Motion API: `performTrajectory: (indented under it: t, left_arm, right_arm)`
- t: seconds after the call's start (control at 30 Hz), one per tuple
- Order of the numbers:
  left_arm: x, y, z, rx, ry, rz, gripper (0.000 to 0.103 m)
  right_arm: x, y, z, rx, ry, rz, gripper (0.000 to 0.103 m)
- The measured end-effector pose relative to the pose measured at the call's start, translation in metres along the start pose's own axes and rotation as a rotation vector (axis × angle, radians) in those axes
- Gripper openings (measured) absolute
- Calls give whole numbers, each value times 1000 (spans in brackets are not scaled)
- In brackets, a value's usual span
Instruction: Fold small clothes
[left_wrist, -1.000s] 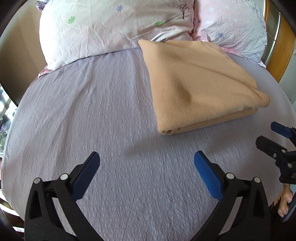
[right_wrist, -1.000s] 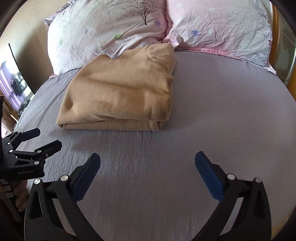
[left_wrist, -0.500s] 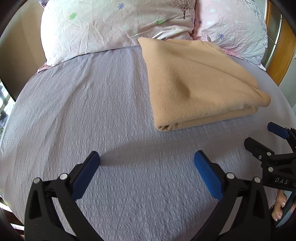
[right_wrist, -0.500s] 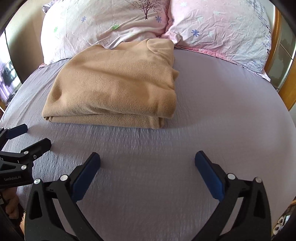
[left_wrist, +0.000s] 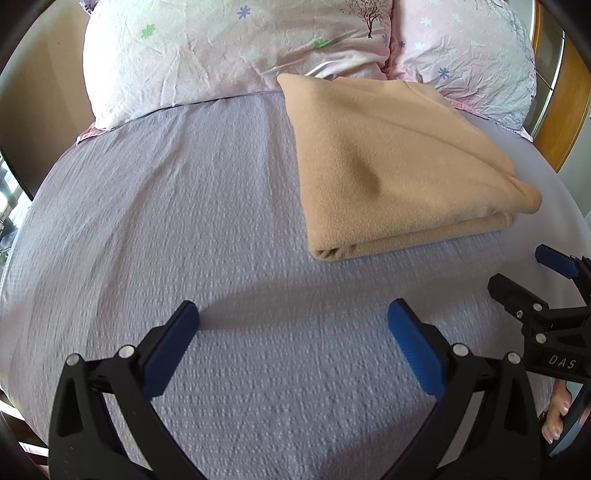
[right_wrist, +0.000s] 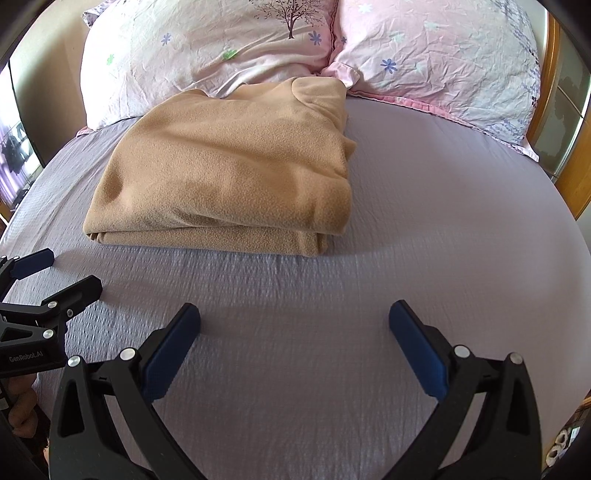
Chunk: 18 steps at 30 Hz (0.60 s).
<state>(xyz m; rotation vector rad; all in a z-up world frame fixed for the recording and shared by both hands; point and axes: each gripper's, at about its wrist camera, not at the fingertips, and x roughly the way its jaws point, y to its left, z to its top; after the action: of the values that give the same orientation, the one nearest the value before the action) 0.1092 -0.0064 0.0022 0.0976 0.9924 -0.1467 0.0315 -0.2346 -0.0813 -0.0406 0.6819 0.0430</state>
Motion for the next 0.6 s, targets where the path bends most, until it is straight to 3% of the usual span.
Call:
performTrajectory:
  t: [0.6]
  left_arm:
    - [1,0,0,-1,5,1,101]
  right_arm:
    - [1,0,0,1,-1,-1,102]
